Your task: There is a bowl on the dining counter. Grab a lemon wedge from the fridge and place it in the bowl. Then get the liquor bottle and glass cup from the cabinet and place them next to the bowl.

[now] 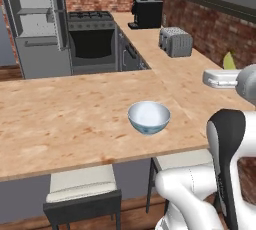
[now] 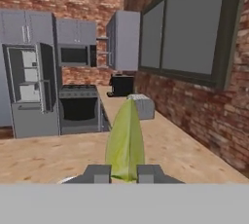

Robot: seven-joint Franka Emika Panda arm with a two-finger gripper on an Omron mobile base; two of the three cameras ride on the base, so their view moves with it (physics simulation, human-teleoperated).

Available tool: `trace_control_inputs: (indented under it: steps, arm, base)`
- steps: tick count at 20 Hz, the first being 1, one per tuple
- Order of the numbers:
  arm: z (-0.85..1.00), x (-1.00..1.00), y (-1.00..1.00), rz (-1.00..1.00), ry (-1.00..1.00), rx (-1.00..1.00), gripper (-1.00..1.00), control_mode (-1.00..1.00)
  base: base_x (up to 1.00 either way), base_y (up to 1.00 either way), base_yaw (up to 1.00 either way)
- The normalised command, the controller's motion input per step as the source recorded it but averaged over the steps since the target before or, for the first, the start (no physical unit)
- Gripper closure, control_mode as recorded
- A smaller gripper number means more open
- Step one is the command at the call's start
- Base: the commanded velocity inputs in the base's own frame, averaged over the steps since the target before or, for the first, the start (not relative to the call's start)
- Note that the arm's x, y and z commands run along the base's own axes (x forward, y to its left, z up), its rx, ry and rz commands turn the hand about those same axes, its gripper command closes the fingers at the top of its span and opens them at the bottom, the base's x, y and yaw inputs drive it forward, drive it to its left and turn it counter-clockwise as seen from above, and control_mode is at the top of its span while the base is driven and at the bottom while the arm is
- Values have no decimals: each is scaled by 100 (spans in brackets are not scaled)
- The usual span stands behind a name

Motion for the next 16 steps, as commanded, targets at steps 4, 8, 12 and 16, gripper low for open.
trace_control_inputs:
  steps: [4, 8, 12, 16]
  arm:
    - [-19, 86, 9, 2, 39, 0, 100, -100]
    - [-25, 86, 13, 3, 47, 0, 100, -100]
    - [-44, 55, 6, 9, 38, 0, 100, -100]
    - [-55, 11, 4, 16, 27, 0, 100, -100]
  base:
    - [0, 0, 0]
    - [0, 0, 0]
    - [0, 0, 0]
    - [0, 0, 0]
